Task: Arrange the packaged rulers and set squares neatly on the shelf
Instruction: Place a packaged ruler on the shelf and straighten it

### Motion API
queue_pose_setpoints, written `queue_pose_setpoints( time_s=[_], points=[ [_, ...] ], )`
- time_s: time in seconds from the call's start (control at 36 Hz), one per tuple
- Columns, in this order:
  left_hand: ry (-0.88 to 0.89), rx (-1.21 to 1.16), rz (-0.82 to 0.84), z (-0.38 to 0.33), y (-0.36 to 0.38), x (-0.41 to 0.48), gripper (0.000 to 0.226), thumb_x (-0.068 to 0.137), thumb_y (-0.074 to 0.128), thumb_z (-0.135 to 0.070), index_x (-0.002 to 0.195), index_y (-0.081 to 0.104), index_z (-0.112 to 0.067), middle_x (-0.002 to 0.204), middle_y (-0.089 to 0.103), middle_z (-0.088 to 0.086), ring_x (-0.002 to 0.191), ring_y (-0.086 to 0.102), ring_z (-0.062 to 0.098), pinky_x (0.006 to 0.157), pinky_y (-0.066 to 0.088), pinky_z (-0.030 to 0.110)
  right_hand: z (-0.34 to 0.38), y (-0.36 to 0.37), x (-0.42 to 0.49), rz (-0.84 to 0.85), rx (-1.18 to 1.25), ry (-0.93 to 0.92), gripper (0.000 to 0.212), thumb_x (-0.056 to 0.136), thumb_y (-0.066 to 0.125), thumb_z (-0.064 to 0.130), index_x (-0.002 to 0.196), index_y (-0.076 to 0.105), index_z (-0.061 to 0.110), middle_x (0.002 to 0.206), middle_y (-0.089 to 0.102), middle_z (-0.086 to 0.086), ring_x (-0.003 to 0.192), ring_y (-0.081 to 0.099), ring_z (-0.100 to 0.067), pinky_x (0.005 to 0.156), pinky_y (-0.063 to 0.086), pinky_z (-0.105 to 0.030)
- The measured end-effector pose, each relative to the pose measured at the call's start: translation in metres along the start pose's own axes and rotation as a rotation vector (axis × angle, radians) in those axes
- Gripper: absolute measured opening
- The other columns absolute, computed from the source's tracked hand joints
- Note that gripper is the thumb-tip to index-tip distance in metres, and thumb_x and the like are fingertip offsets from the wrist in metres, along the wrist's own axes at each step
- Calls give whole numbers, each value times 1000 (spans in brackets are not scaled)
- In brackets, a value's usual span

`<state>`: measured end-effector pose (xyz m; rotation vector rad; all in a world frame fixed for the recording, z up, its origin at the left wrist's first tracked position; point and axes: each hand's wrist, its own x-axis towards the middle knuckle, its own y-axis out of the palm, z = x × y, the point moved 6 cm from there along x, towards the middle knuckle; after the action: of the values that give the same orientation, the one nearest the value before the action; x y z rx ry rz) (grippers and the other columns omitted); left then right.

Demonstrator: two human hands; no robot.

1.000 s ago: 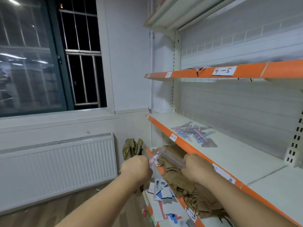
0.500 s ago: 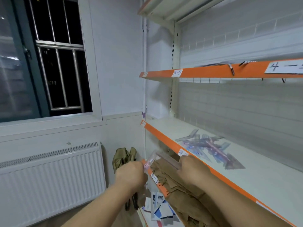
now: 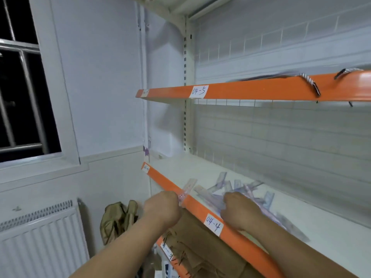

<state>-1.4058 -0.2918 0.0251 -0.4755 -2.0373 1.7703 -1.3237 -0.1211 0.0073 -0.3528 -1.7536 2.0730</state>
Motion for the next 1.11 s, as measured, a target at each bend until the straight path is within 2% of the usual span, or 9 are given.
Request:
queue_pose_setpoints(
  time_s=[0.14, 0.28, 0.42, 0.61, 0.78, 0.92, 0.97, 1.06, 1.11],
  points=[
    [158, 4, 39, -42, 14, 43, 25, 93, 47, -24, 111, 59, -13, 114, 62, 5, 105, 61, 24, 81, 48, 29, -44, 0, 13, 18, 32, 179, 30, 90, 50, 21, 118, 54, 10, 124, 56, -8, 113, 56, -24, 76, 40, -26],
    [296, -31, 89, -78, 26, 85, 24, 92, 49, -29, 107, 59, -13, 112, 61, 4, 103, 61, 22, 72, 40, 25, -84, -10, 19, -35, 4, 342, 29, 90, 52, 29, 114, 54, 15, 120, 55, -5, 108, 58, -24, 72, 38, -25],
    [446, 9, 112, -108, 34, 121, 21, 92, 50, -24, 106, 61, -13, 109, 64, 4, 100, 63, 21, 72, 43, 25, -114, -9, 15, -51, 24, 557, 30, 85, 56, 30, 111, 56, 15, 118, 57, -6, 108, 59, -24, 71, 36, -23],
    [655, 119, 158, -140, 59, 157, 21, 95, 51, -20, 113, 59, -15, 113, 64, 3, 102, 64, 20, 78, 48, 27, -124, 11, 9, -30, 41, 776, 34, 84, 59, 35, 112, 58, 14, 118, 60, -6, 106, 60, -23, 77, 44, -26],
    [737, 136, 183, -150, 75, 168, 22, 95, 51, -20, 114, 60, -14, 115, 64, 4, 105, 63, 21, 85, 49, 29, -119, 21, 5, -48, 31, 847, 36, 89, 51, 36, 117, 56, 15, 120, 50, -8, 107, 59, -25, 87, 47, -31],
    [769, 114, 230, -153, 86, 176, 19, 95, 50, -20, 111, 60, -15, 114, 64, 3, 103, 64, 21, 83, 49, 28, -123, 23, 7, -34, 33, 877, 32, 90, 50, 36, 112, 60, 15, 116, 52, -8, 100, 60, -24, 83, 48, -31],
    [765, 99, 251, -153, 87, 179, 19, 95, 50, -20, 110, 60, -16, 112, 64, 3, 102, 64, 20, 81, 48, 27, -125, 24, 9, -21, 32, 873, 29, 89, 51, 34, 106, 62, 13, 109, 54, -8, 91, 59, -24, 75, 45, -28],
    [769, 77, 280, -153, 90, 184, 14, 93, 50, -22, 103, 60, -17, 97, 62, 0, 90, 62, 19, 72, 44, 26, -130, 23, 15, 4, 14, 862, 16, 86, 54, 30, 90, 59, 16, 94, 51, -6, 79, 51, -22, 61, 37, -24],
    [767, 68, 285, -152, 90, 186, 8, 92, 52, -26, 93, 55, -19, 78, 53, -5, 80, 56, 17, 68, 41, 25, -133, 22, 19, 29, 3, 854, 18, 84, 59, 34, 85, 53, 17, 96, 52, -5, 82, 53, -22, 61, 40, -24]
  ],
)
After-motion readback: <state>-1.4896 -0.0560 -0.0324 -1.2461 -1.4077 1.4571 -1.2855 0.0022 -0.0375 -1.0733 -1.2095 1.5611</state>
